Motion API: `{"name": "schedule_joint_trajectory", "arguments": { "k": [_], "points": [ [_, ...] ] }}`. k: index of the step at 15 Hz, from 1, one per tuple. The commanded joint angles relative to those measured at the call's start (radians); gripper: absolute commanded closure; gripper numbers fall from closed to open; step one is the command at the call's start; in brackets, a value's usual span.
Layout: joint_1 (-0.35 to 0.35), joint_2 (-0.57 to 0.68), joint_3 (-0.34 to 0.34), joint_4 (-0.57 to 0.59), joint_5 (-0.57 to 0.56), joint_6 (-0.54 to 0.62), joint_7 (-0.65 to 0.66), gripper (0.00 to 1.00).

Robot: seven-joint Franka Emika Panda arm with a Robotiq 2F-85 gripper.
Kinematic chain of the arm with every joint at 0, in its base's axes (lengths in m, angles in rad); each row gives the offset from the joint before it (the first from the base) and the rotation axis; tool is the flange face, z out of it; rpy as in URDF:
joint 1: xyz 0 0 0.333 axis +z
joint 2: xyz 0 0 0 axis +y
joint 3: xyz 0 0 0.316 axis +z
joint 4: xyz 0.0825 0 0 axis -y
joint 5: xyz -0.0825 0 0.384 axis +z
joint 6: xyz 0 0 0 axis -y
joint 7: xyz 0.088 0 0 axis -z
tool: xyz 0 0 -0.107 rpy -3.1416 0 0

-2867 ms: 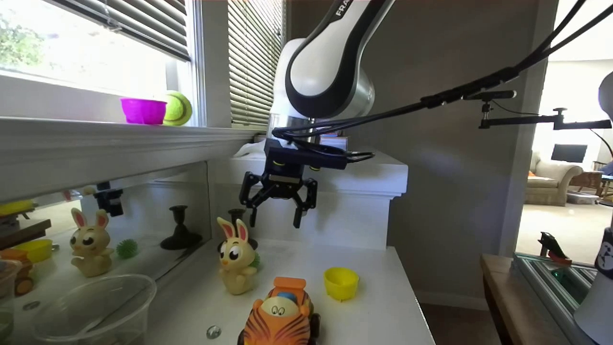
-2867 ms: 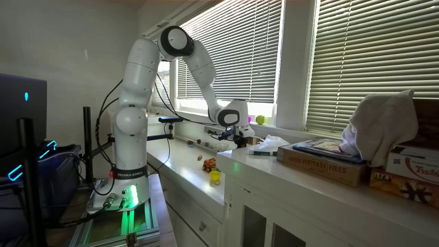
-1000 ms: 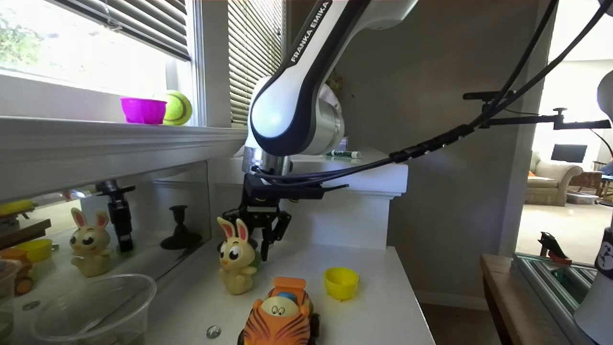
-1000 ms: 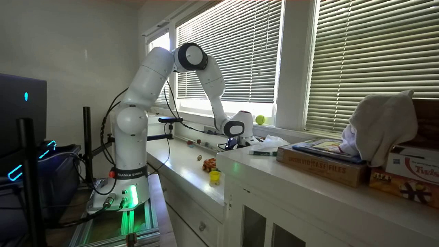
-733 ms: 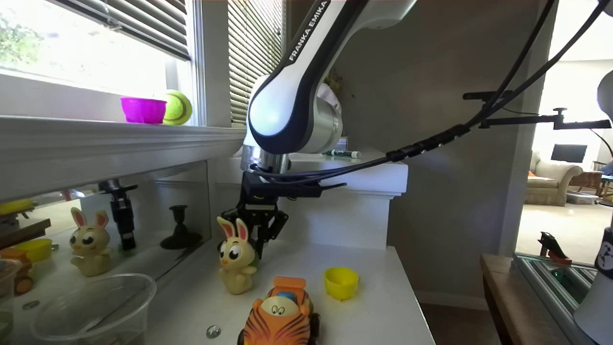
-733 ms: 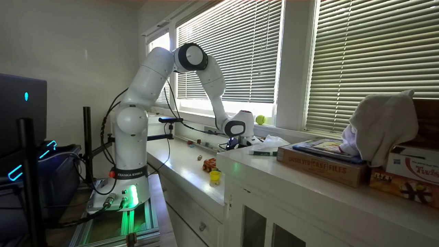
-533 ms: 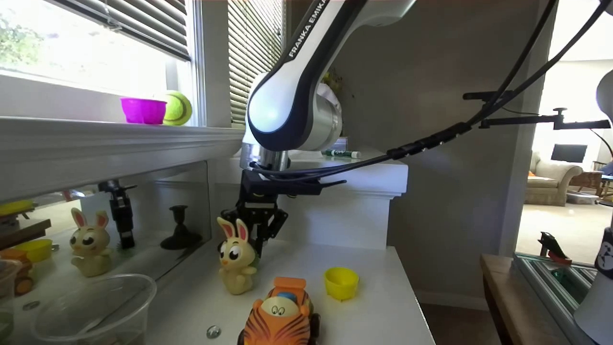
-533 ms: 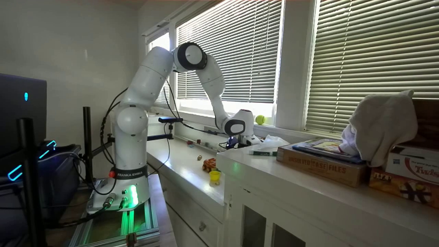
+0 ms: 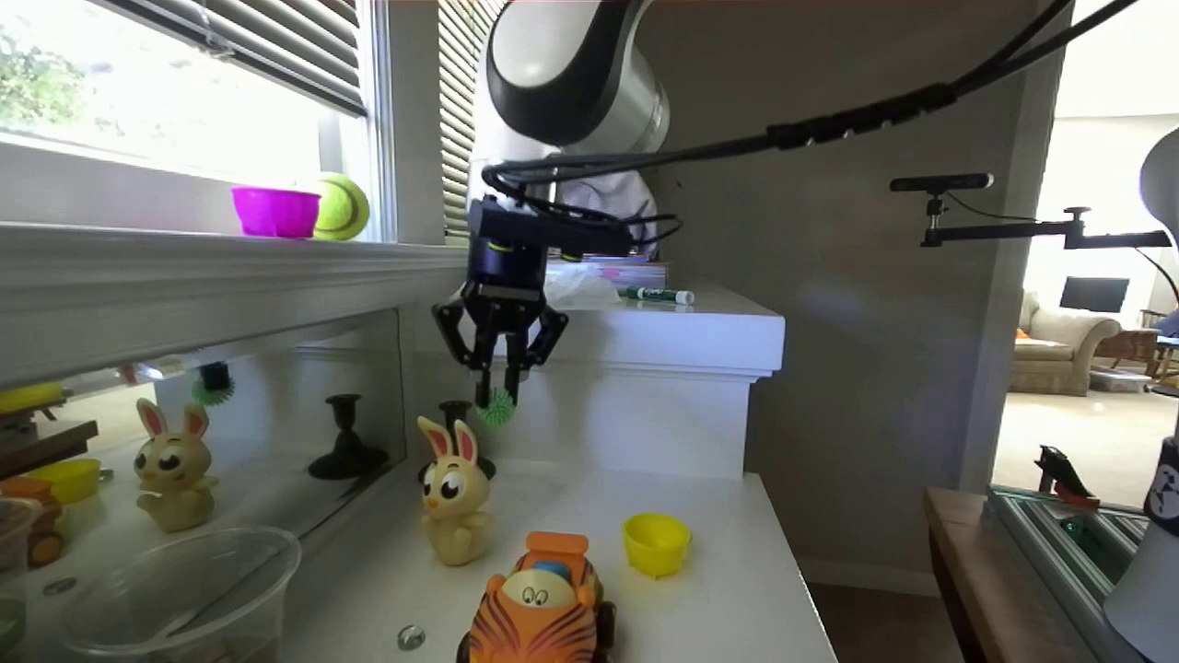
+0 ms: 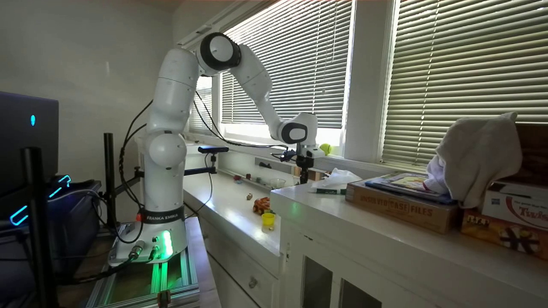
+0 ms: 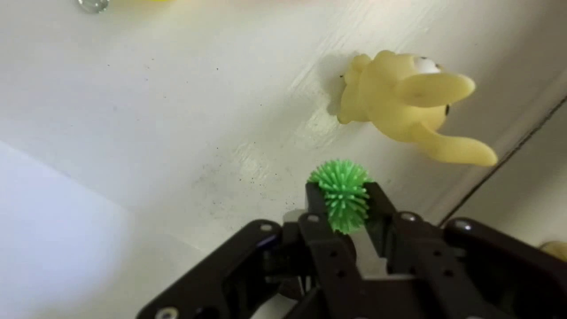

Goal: Put the green plush in the bowl

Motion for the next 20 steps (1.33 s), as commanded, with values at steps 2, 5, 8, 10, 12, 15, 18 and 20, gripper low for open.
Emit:
{"name": "schedule_joint_trajectory", "arguments": {
  "k": [2, 5, 8, 10, 12, 15, 18, 20],
  "points": [
    [-0.018, -0.182, 0.024, -0.043, -0.022, -0.119, 0.05, 0.93],
    [-0.028, -0.256, 0.055, -0.024, 0.005, -0.194, 0.01, 0.93],
    [-0.025, -0.308, 0.093, -0.008, 0.006, -0.231, -0.02, 0.93],
    [-0.025, -0.326, 0.12, 0.004, -0.026, -0.215, -0.023, 0.93],
    [-0.025, -0.335, 0.144, 0.021, -0.037, -0.184, -0.045, 0.93],
    [-0.024, -0.333, 0.171, 0.042, -0.061, -0.114, -0.088, 0.93],
    [-0.028, -0.323, 0.187, 0.044, -0.101, 0.003, -0.097, 0.93],
    [-0.03, -0.315, 0.193, 0.039, -0.122, 0.084, -0.114, 0.93]
  ]
}}
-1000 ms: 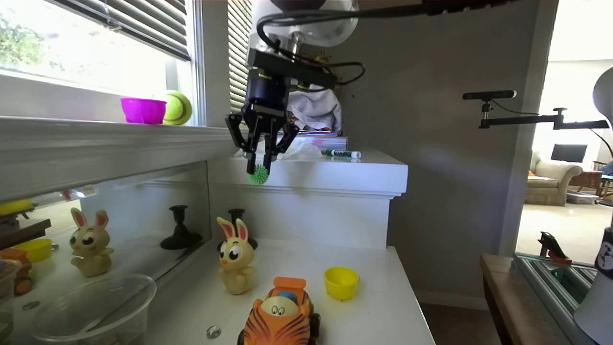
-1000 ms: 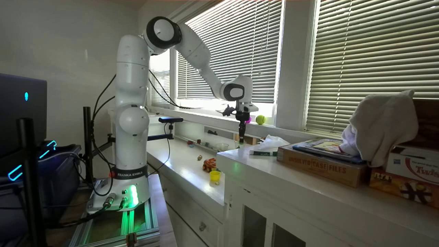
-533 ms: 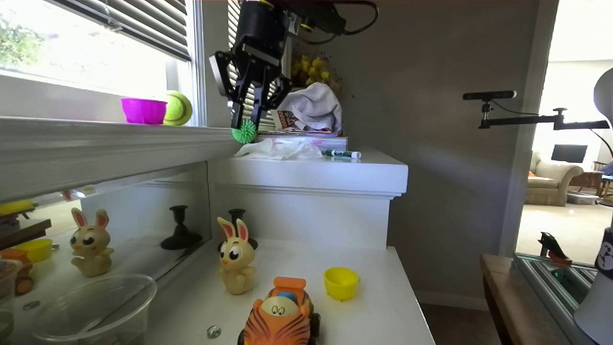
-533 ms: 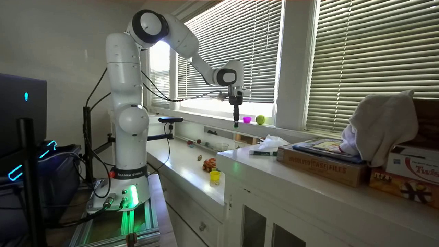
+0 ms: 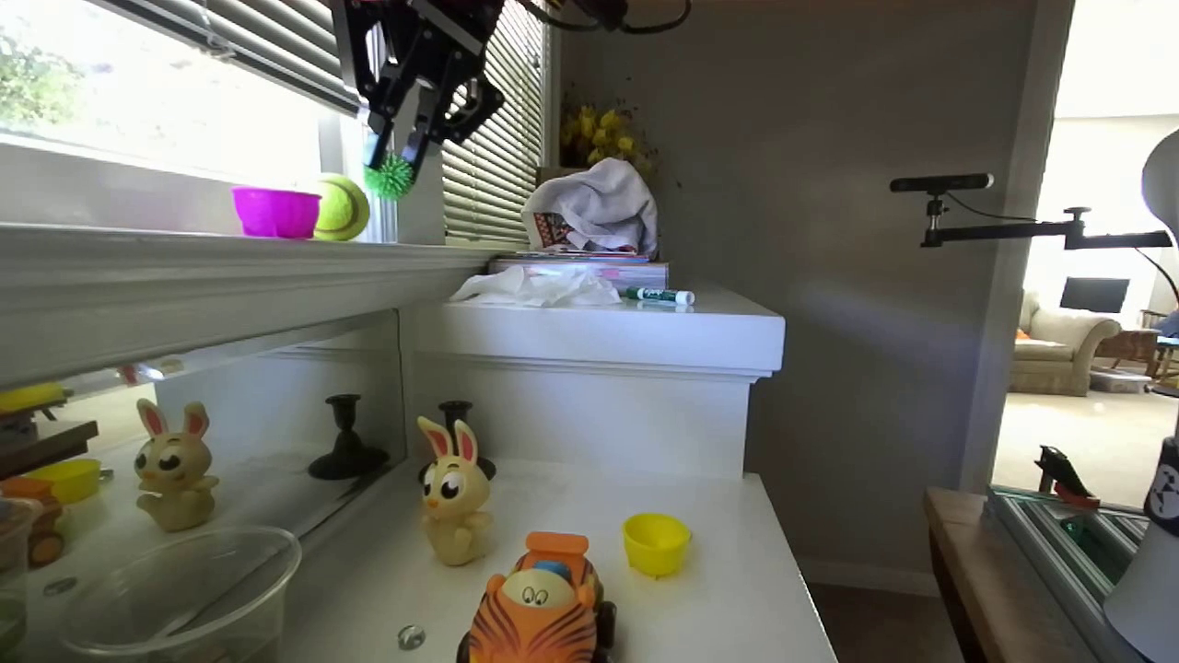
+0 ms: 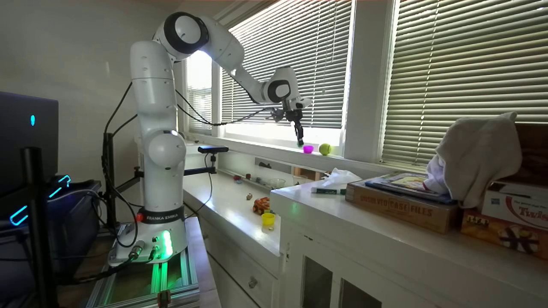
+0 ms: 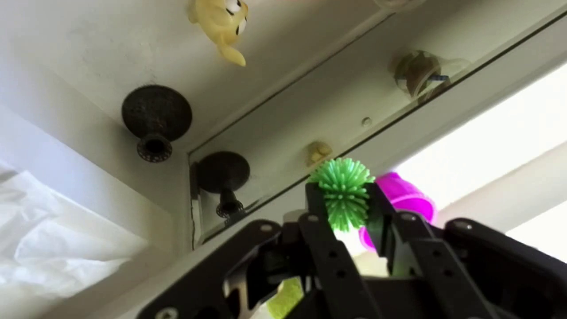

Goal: Put the green plush in the bowl

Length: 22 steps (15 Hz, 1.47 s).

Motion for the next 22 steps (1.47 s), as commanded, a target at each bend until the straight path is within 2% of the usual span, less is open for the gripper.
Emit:
{"name": "schedule_joint_trajectory", "arguments": {
  "k": [1, 14, 22],
  "points": [
    [-0.019, 0.013, 0.02, 0.002, -0.05, 0.121, -0.036, 0.93],
    [0.004, 0.089, 0.02, -0.015, 0.005, 0.342, -0.219, 0.93],
    [0.012, 0.112, 0.027, -0.018, 0.02, 0.373, -0.294, 0.93]
  ]
}}
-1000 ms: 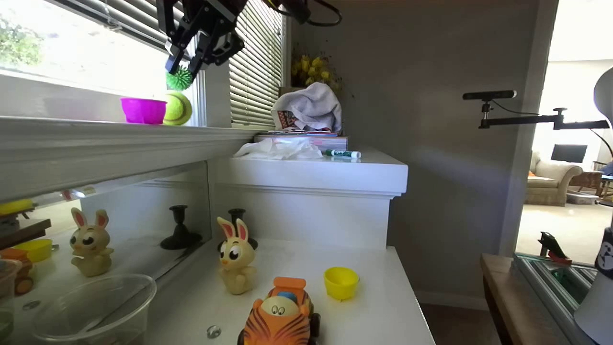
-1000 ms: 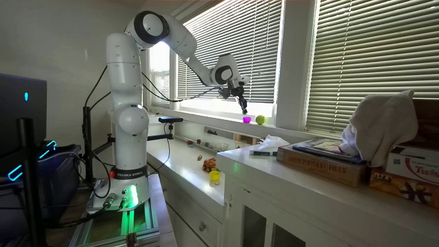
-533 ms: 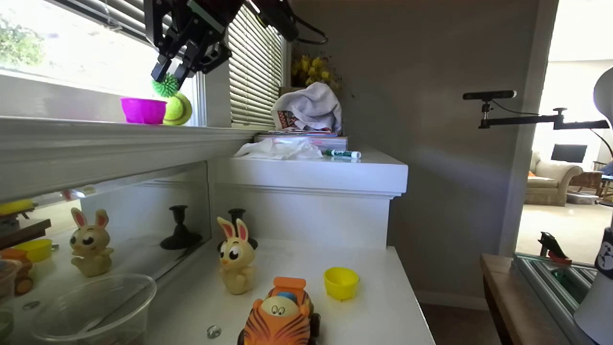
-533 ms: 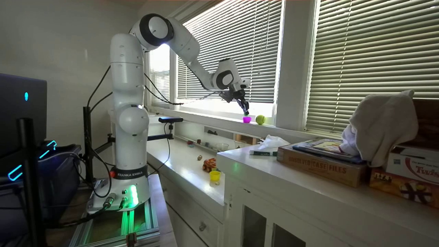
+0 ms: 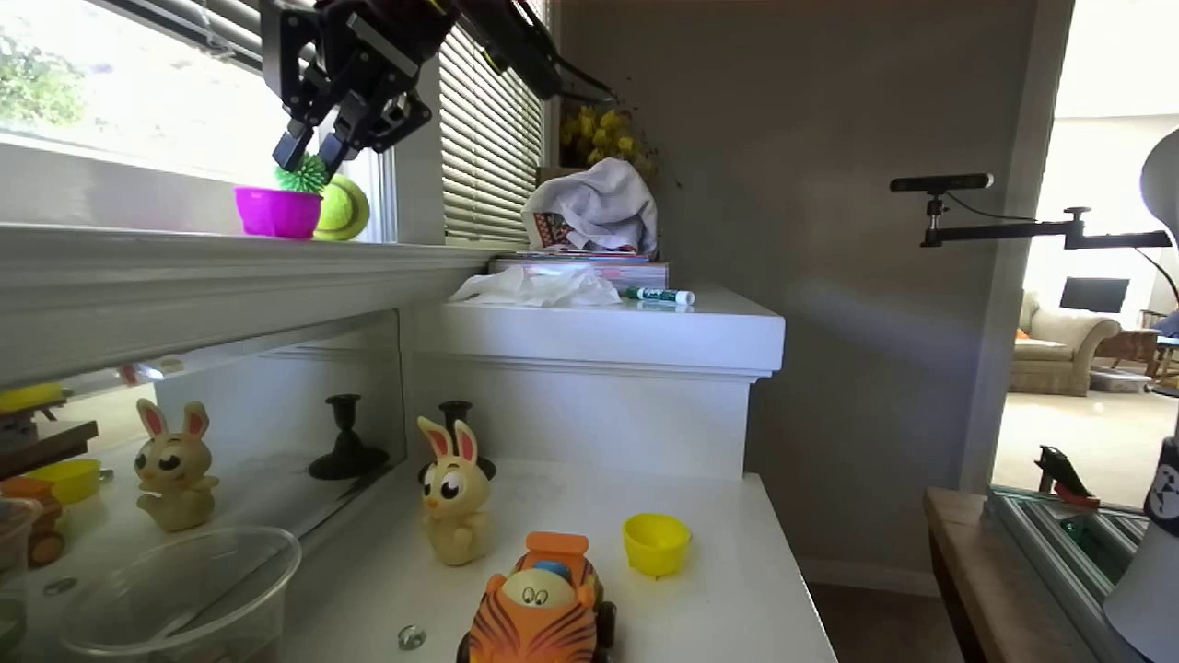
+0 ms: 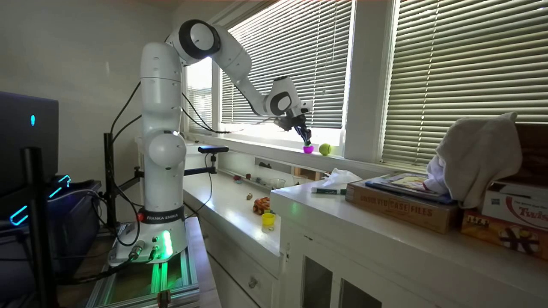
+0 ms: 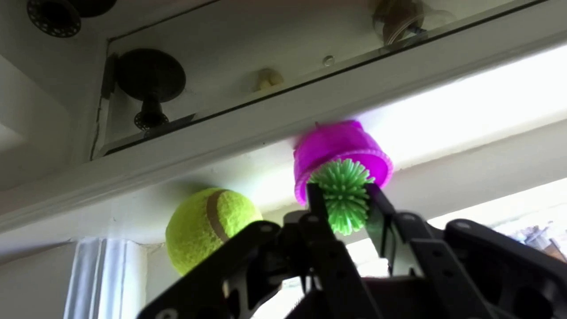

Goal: Put the green plush in the bowl

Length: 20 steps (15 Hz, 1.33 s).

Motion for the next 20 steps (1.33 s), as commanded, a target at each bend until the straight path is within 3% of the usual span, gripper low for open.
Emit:
{"name": "schedule_joint_trajectory", "arguments": {
  "k": [1, 9, 10, 11, 18, 20],
  "points": [
    [0.007, 0.004, 0.004, -0.012, 0.035, 0.041, -0.057, 0.93],
    [0.007, 0.021, 0.001, -0.012, 0.023, 0.081, -0.082, 0.93],
    [0.007, 0.022, 0.0, -0.014, 0.019, 0.089, -0.079, 0.58],
    [0.007, 0.022, 0.0, -0.013, 0.022, 0.088, -0.083, 0.46],
    [0.009, -0.007, 0.003, -0.032, 0.006, 0.093, -0.062, 0.01],
    [0.015, -0.039, 0.008, -0.043, 0.036, 0.03, -0.057, 0.0]
  ]
}}
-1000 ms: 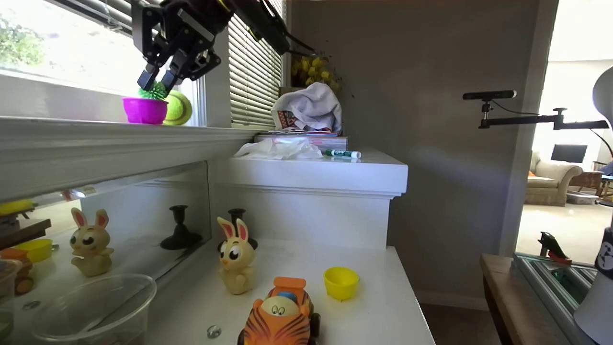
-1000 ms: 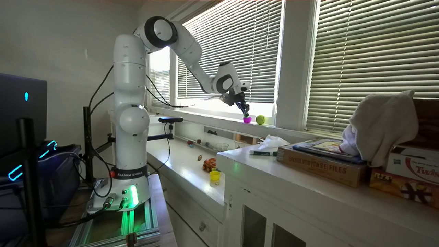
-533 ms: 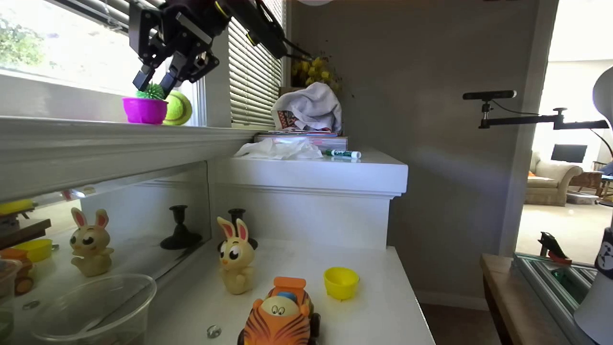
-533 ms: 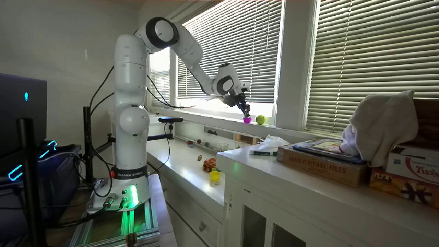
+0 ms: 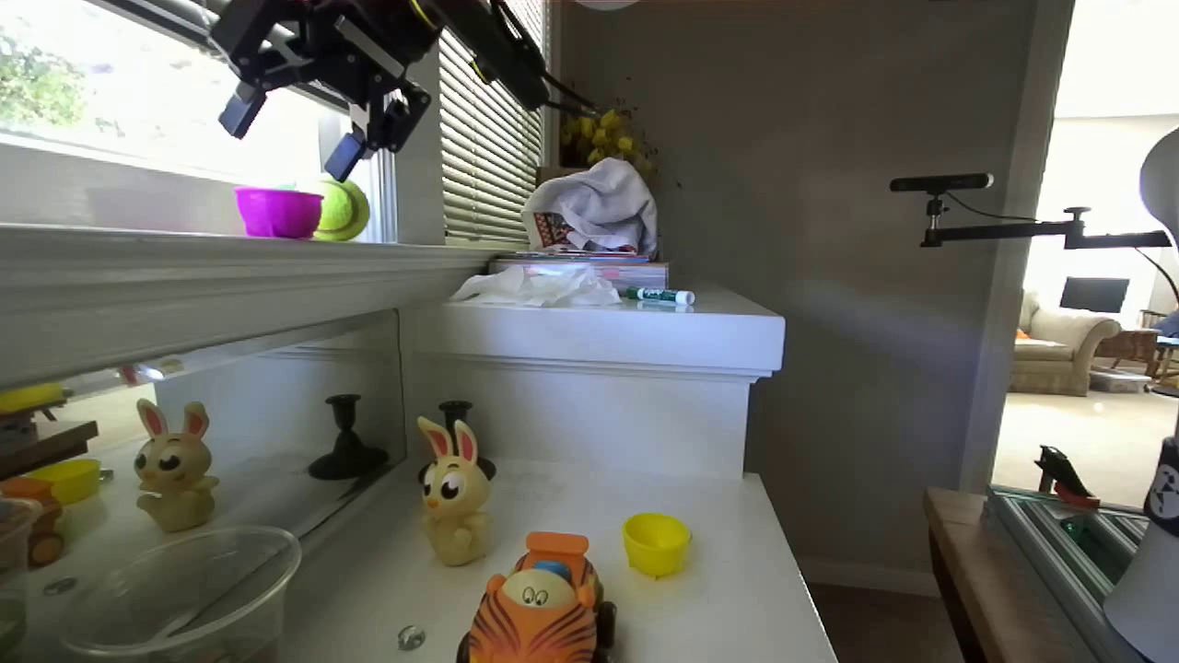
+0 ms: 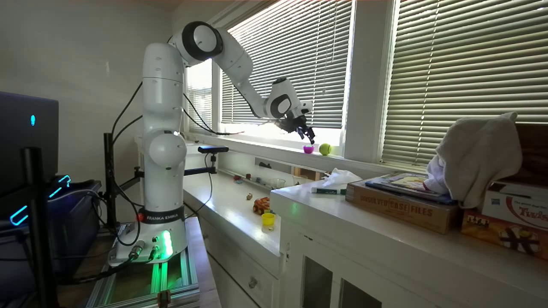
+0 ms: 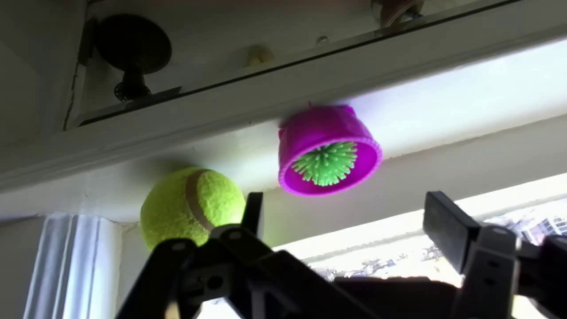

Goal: Put the green plush in the bowl

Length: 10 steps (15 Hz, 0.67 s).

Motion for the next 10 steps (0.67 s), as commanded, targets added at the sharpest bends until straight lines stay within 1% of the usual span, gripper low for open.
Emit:
{"name": "schedule_joint_trajectory", "arguments": {
  "k": [1, 4, 6, 7, 10],
  "points": [
    [0.008, -0.078, 0.009, -0.045, 0.029, -0.082, 0.027, 0.0],
    [0.009, -0.126, 0.018, -0.054, 0.036, -0.157, 0.046, 0.0],
    [0.002, -0.174, 0.025, -0.061, 0.014, -0.254, 0.097, 0.0],
    [-0.006, -0.199, 0.03, -0.059, -0.005, -0.338, 0.14, 0.0],
    [-0.006, -0.241, 0.032, -0.026, 0.041, -0.582, 0.19, 0.0]
  ]
}}
